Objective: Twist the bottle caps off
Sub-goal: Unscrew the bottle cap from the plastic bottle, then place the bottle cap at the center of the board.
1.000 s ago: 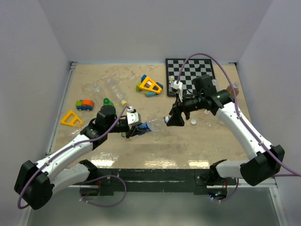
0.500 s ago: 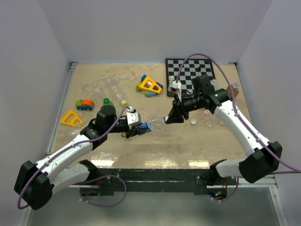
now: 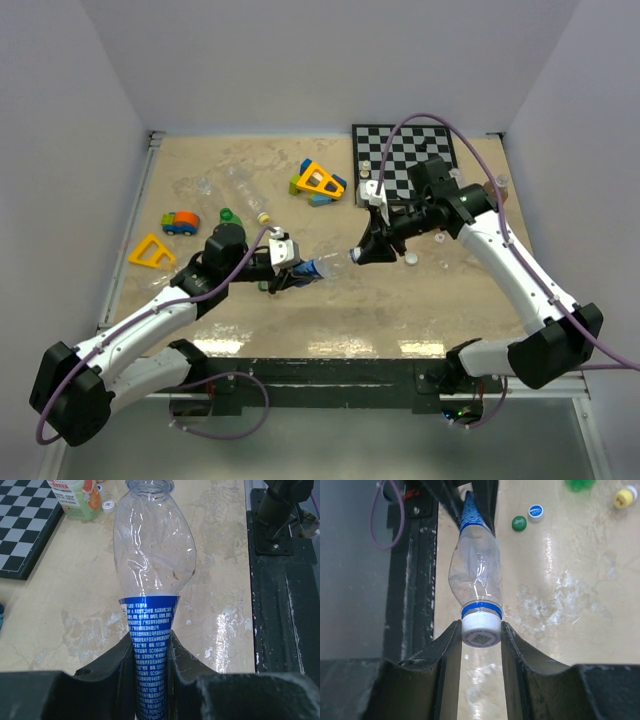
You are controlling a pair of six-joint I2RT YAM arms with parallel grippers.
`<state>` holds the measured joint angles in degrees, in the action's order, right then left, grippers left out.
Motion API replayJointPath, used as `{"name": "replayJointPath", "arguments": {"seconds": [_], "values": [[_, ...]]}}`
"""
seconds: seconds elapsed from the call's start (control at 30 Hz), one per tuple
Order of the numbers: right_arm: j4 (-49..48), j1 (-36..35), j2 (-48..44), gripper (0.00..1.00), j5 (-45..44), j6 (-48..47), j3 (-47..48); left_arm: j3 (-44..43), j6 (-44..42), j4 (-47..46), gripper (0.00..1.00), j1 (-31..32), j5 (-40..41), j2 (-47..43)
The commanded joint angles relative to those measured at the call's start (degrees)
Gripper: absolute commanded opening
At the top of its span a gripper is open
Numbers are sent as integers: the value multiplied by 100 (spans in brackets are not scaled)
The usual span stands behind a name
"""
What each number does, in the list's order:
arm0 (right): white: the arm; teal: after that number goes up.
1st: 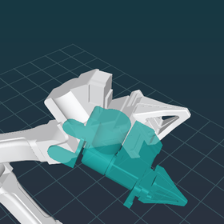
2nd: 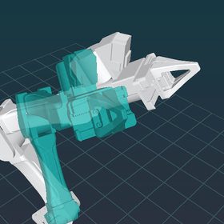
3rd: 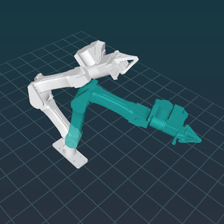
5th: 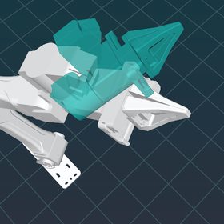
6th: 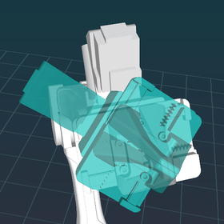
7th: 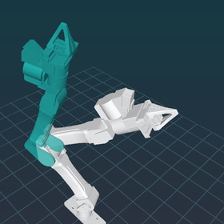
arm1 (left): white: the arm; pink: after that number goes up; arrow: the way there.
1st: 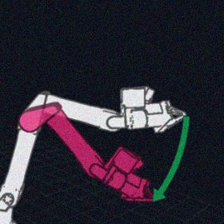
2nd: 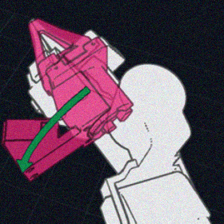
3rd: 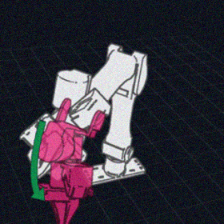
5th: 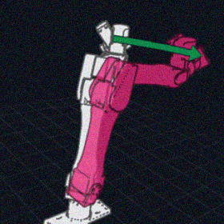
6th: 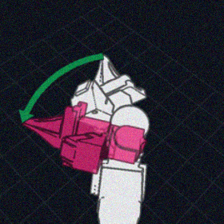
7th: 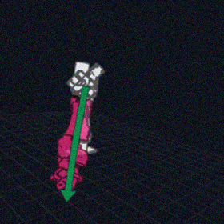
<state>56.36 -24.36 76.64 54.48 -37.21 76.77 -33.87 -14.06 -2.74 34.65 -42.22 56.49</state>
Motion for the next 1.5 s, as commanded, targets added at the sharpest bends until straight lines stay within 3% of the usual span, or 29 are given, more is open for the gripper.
{"name": "replayJointPath", "arguments": {"seconds": [0.0,0.2,0.53,0.67,0.8,0.93,1.17,1.47], "values": [[1445,19,-114,0,36,-2846,470,-164,-9,-104,0,-29,-41,-129],[1344,19,-965,0,-217,-6224,-126,-164,-9,-112,0,-38,-67,-147],[711,28,-1011,0,-728,-7415,-119,-147,-26,-121,0,-38,-129,-147],[123,63,-976,0,-781,-6189,-154,-155,-35,-95,0,-38,-85,-208],[-1605,159,-1099,0,-877,-2652,-434,-164,-70,-77,0,-46,186,-463],[-2312,168,-748,3,-1097,-634,-611,-146,61,-113,0,-73,477,-954],[-2480,90,640,5,-1255,845,-216,-15,492,133,0,-82,1644,-2369],[-3025,-973,2977,7,-2660,1488,987,380,747,494,0,-82,3648,-3565]]}}
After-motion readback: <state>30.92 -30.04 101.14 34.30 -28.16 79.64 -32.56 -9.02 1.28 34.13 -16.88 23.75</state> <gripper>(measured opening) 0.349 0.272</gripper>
